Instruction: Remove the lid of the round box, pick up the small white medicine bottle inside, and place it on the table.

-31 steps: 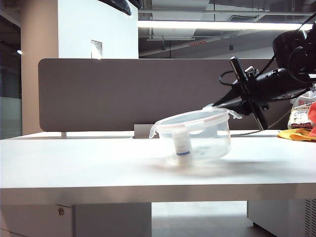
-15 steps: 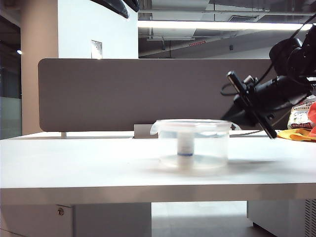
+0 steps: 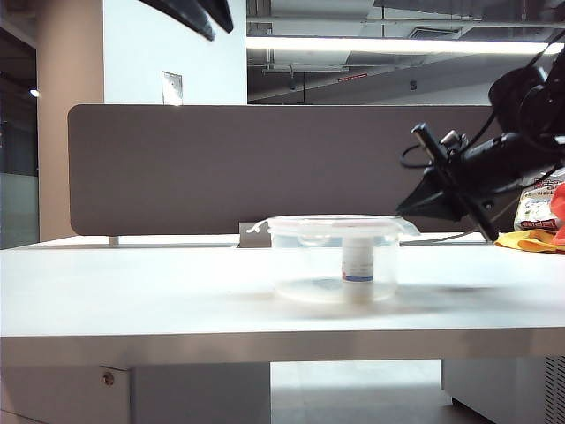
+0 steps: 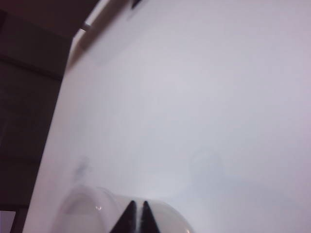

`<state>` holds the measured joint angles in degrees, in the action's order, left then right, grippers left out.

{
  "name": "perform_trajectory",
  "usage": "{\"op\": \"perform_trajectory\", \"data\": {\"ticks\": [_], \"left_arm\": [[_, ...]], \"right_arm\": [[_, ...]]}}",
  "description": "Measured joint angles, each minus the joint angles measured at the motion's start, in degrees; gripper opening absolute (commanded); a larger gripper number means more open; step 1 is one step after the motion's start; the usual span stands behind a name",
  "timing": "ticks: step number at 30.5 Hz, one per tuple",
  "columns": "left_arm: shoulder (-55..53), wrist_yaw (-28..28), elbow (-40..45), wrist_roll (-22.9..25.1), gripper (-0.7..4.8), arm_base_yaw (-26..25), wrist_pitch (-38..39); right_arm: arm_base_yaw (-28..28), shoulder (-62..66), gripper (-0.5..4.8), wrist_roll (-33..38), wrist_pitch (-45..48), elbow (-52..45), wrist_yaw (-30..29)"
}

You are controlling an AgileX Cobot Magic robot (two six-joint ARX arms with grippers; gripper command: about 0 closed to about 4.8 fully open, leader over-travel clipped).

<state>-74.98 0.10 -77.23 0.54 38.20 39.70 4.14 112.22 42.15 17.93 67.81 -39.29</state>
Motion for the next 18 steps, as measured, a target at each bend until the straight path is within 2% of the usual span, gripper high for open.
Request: {"op": "perform_trajectory", "data": {"ticks": [5,13,16,18], "left_arm": [[-3.21,-0.48,0.0,0.07,1.1,-2.6,0.17],[-12.68,8.33,0.04,-0.46,1.06,-8.39,-0.35],[-16.17,10.16,0.04,-0.83,0.19,-10.29,-1.55],[-17.73,10.67,0.07,-0.96,-0.02,-11.39,-1.62]], "right_arm": [[0.02,-2.62,-0.06,-0.04,1.07,0.42,-0.5],[1.16,-4.7,-0.06,-0.04,0.04,0.46,-6.34],[2.95,-4.7,-0.06,-0.24,-2.29,0.46,-7.1],[4.37,-4.7,-0.06,-1.36,-3.61,0.46,-7.41]]}}
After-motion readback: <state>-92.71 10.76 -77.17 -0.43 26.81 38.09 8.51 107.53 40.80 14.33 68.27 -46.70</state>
